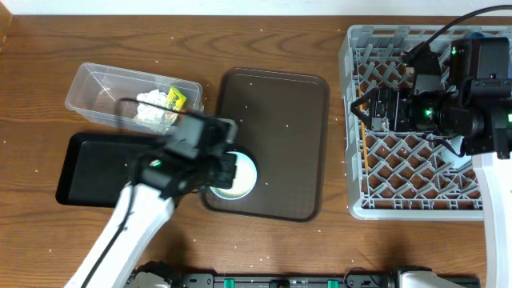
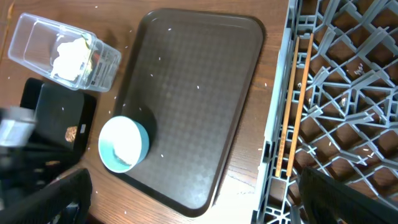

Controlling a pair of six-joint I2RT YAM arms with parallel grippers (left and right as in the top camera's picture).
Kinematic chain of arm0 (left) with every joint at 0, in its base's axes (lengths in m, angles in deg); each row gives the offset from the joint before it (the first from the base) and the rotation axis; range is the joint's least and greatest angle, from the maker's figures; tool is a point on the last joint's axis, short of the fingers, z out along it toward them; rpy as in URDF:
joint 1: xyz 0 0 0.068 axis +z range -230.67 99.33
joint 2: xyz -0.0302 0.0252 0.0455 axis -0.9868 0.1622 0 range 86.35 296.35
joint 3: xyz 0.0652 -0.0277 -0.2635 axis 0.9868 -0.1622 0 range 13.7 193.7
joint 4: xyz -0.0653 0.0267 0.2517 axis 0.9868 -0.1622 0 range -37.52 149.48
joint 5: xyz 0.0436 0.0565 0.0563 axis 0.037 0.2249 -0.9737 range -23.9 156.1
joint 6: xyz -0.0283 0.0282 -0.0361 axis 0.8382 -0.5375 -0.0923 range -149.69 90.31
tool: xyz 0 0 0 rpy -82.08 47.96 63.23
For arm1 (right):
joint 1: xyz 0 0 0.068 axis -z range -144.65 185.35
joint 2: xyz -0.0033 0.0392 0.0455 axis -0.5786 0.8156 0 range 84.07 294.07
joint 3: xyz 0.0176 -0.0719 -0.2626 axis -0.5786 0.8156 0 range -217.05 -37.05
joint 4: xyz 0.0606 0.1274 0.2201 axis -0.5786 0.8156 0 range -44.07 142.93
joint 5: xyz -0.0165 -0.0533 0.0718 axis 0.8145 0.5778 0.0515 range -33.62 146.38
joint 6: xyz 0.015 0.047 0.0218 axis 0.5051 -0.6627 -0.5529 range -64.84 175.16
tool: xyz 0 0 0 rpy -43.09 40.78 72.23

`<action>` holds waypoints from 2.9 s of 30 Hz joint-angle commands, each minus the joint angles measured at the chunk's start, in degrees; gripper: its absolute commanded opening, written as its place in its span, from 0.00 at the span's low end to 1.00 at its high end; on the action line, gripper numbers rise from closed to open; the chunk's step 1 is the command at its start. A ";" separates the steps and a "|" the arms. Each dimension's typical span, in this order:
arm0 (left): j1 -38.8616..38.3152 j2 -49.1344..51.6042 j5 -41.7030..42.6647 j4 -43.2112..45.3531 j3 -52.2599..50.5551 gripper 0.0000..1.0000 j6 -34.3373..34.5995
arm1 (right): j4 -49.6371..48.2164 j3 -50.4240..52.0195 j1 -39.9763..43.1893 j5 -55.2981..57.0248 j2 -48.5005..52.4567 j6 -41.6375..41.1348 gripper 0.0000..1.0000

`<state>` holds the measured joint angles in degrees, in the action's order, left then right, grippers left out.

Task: Sort waste into correct bins and load items into the dishwasher rack
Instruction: 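Grasp the rim of the light blue rice bowl with the left gripper, then lift the bowl and carry it over the small black tray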

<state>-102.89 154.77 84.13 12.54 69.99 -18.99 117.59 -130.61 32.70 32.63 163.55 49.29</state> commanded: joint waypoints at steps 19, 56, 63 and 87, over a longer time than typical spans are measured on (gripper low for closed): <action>-16.57 22.40 -12.33 6.25 -0.02 0.27 2.93 | -0.26 -0.07 -0.42 -0.07 0.02 0.11 0.99; -12.92 7.21 -12.74 1.42 2.45 0.06 1.68 | -0.76 -0.07 -0.42 -0.04 0.02 0.13 0.99; 7.26 -5.25 -6.99 -2.78 2.45 0.06 0.07 | -0.31 -0.07 -0.42 -0.04 0.02 0.13 0.99; 76.56 3.02 72.08 16.85 -18.82 0.06 -29.16 | -0.70 -0.07 -0.42 -0.07 0.02 0.11 0.99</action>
<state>-30.12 157.85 146.66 29.30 51.63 -42.33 116.84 -130.61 32.70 32.65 163.55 49.29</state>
